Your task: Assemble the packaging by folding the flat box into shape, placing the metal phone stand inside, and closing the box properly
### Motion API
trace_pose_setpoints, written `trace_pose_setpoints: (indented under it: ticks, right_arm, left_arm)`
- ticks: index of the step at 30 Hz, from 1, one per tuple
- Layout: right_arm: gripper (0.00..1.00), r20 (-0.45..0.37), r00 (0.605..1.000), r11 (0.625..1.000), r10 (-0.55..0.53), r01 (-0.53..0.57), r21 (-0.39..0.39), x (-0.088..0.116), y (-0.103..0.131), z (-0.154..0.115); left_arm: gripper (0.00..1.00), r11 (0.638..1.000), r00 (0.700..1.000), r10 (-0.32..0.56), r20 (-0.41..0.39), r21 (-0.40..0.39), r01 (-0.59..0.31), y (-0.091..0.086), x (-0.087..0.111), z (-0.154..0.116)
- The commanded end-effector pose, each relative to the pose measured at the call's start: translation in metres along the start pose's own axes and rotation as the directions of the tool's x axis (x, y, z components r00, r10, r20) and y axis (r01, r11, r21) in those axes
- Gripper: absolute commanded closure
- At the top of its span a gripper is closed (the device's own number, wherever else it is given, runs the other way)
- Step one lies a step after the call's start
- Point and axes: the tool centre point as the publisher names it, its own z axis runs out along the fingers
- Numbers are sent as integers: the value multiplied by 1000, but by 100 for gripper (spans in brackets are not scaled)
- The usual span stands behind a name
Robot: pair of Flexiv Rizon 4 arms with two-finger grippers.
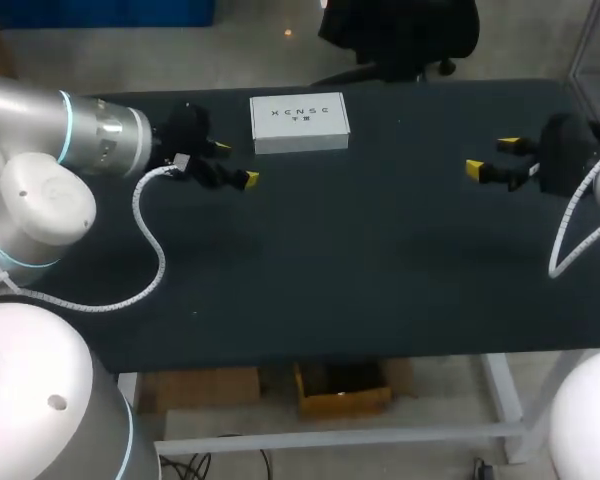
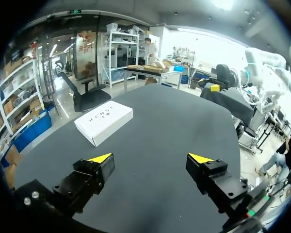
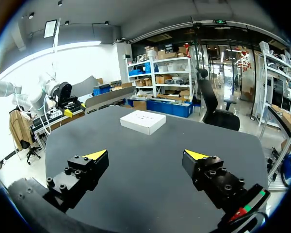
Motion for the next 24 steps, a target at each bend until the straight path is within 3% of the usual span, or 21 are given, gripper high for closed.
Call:
trace_pose_setpoints:
  ticks: [1, 5, 11, 24]
  right_arm:
    - [0, -3, 1000, 1000, -2, 1, -9, 0, -2, -1]
    - [0, -3, 1000, 1000, -2, 1, -9, 0, -2, -1]
    - [0, -3, 1000, 1000, -2, 1, -9, 0, -2, -1]
    - [0, -3, 1000, 1000, -2, 1, -9, 0, -2, -1]
  left_arm:
    - [0, 999, 999, -33, 11, -13, 33, -1, -1, 1]
    - [0, 996, 992, -93, 83, 18, 92, 6, 3, 2]
    - [0, 994, 972, -98, 213, 65, 86, 16, 7, 10]
    - [0, 994, 948, -92, 304, 85, 69, 6, -9, 0]
